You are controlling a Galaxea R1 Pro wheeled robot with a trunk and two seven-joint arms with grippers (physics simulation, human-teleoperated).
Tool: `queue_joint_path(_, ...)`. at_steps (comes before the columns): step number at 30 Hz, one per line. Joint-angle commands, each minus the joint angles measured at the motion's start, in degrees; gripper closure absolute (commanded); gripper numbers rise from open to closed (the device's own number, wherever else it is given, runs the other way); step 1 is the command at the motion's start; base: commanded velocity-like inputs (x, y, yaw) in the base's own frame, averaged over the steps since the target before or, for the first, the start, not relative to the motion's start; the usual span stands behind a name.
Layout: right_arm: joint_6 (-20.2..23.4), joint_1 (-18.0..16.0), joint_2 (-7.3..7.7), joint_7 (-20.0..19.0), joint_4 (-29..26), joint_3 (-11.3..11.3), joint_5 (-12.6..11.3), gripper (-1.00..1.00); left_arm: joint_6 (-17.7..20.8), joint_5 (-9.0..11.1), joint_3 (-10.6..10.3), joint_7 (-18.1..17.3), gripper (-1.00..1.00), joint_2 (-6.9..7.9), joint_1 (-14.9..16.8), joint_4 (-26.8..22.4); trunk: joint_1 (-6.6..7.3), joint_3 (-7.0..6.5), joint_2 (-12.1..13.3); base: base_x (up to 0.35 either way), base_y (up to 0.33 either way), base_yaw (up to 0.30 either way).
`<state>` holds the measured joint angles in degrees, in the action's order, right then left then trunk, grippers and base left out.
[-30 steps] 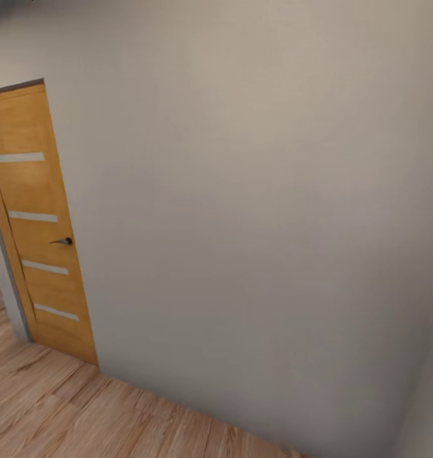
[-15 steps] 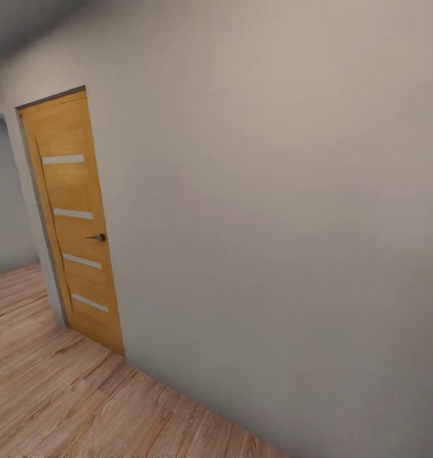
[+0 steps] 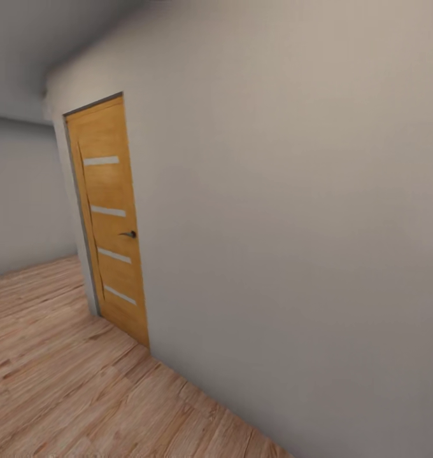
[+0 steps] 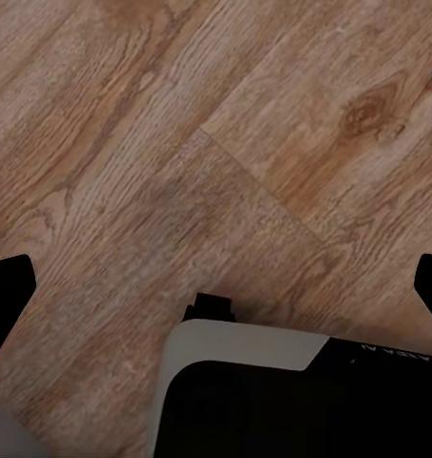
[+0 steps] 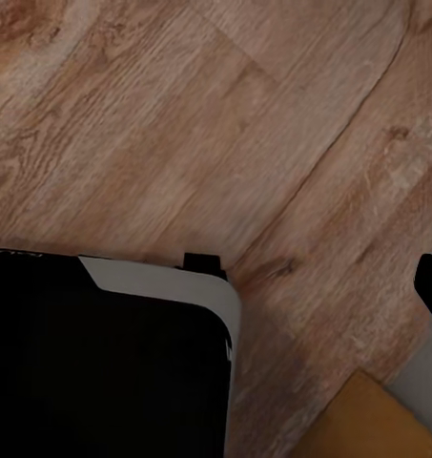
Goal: Move the two storage containers from the living room to the garage. In the garage, place one container on the floor and stack the other container on top of it (either order is fine).
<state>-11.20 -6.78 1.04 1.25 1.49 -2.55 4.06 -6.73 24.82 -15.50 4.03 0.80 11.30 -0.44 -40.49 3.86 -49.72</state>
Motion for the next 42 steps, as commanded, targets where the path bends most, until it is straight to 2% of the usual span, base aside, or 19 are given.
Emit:
queue_joint_path(1, -0.3, -0.1, 0.01, 0.1, 0.1, -0.2, 0.4, -1.0, -0.1, 0.4, -0.5, 0.2, -1.0, 0.0, 0.0, 0.0, -0.01, 0.1, -0.1, 0.0, 0.0, 0.272)
queue_joint_path(42, -0.5, -0.1, 0.33, 0.2, 0.2, 0.2, -0.1, -1.0, -0.1, 0.4, -0.5, 0.2, -1.0, 0.0, 0.0, 0.0, -0.01, 0.1, -0.1, 0.0, 0.0, 0.272)
